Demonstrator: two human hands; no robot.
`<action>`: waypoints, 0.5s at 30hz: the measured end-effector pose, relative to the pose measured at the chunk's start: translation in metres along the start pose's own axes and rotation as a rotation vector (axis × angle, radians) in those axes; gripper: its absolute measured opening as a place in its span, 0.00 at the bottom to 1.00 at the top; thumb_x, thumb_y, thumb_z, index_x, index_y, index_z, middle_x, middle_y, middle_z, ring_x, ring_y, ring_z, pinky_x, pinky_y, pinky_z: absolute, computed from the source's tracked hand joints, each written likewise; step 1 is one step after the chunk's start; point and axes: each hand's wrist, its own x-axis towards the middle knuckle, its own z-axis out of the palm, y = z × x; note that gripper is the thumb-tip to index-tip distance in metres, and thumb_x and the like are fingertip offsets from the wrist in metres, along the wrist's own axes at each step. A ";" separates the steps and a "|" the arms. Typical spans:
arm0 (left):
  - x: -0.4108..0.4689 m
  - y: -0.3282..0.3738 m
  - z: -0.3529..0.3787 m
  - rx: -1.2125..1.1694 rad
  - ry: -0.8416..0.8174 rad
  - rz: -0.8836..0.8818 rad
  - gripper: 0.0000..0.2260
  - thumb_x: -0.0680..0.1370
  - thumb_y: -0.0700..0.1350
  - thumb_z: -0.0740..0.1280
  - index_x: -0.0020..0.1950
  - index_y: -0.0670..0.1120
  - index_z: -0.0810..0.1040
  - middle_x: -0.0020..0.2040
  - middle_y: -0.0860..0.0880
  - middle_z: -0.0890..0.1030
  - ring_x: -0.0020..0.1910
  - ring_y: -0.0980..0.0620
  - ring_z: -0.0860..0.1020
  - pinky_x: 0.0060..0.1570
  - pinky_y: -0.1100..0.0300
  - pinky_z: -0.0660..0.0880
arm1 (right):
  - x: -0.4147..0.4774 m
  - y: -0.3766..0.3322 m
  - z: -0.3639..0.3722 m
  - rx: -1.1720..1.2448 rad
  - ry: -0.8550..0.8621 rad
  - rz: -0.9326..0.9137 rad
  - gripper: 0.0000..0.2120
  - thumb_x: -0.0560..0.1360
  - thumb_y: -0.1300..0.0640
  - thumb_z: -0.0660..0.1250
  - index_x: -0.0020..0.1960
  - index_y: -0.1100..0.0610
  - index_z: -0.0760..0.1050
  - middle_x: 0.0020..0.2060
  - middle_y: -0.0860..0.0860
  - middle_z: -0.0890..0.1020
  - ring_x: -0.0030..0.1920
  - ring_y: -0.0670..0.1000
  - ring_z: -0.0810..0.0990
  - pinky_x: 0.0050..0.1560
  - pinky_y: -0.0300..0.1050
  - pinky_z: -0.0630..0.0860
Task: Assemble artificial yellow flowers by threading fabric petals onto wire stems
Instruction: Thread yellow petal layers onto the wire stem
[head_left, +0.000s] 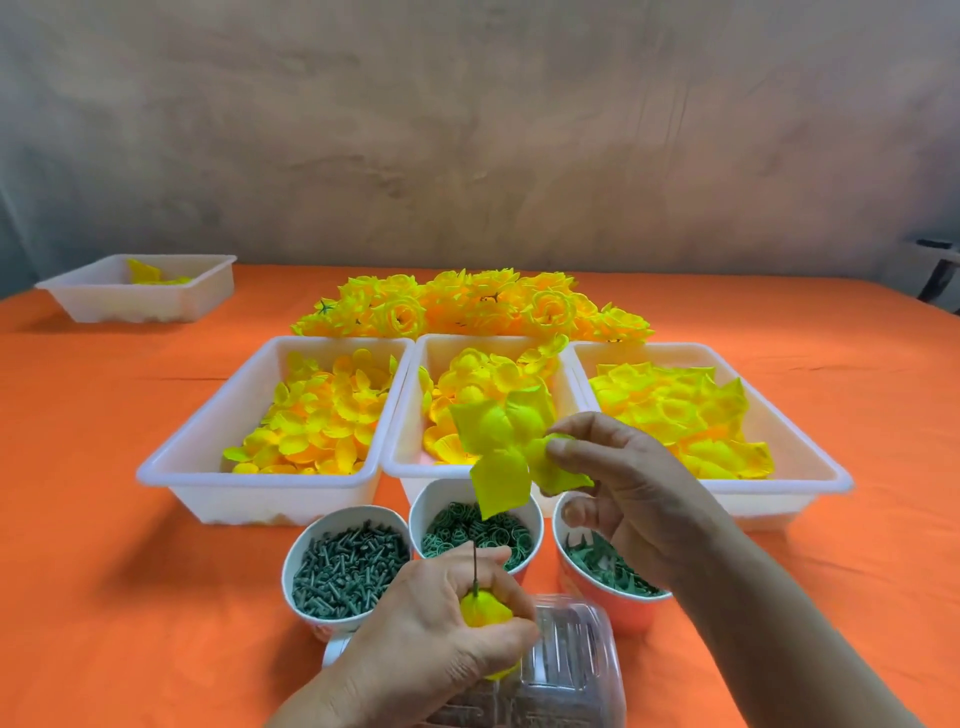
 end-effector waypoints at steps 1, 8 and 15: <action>-0.001 0.001 -0.001 -0.005 -0.007 -0.006 0.09 0.64 0.57 0.74 0.42 0.64 0.84 0.60 0.69 0.75 0.63 0.77 0.68 0.67 0.61 0.70 | -0.004 0.002 0.004 -0.006 -0.012 -0.009 0.09 0.64 0.59 0.72 0.43 0.57 0.77 0.33 0.51 0.81 0.30 0.46 0.78 0.23 0.38 0.71; -0.003 0.002 -0.001 -0.035 0.008 0.002 0.05 0.67 0.50 0.77 0.40 0.61 0.85 0.60 0.63 0.77 0.57 0.80 0.71 0.42 0.82 0.69 | -0.018 0.011 0.021 -0.006 0.002 -0.006 0.07 0.62 0.57 0.74 0.36 0.54 0.76 0.33 0.51 0.76 0.35 0.48 0.76 0.25 0.39 0.71; -0.003 0.001 -0.002 -0.025 0.007 0.031 0.05 0.68 0.50 0.78 0.40 0.59 0.85 0.54 0.68 0.78 0.59 0.80 0.69 0.57 0.70 0.69 | -0.025 0.003 0.021 0.070 -0.044 -0.016 0.14 0.69 0.67 0.67 0.45 0.49 0.79 0.31 0.52 0.77 0.29 0.49 0.75 0.26 0.39 0.68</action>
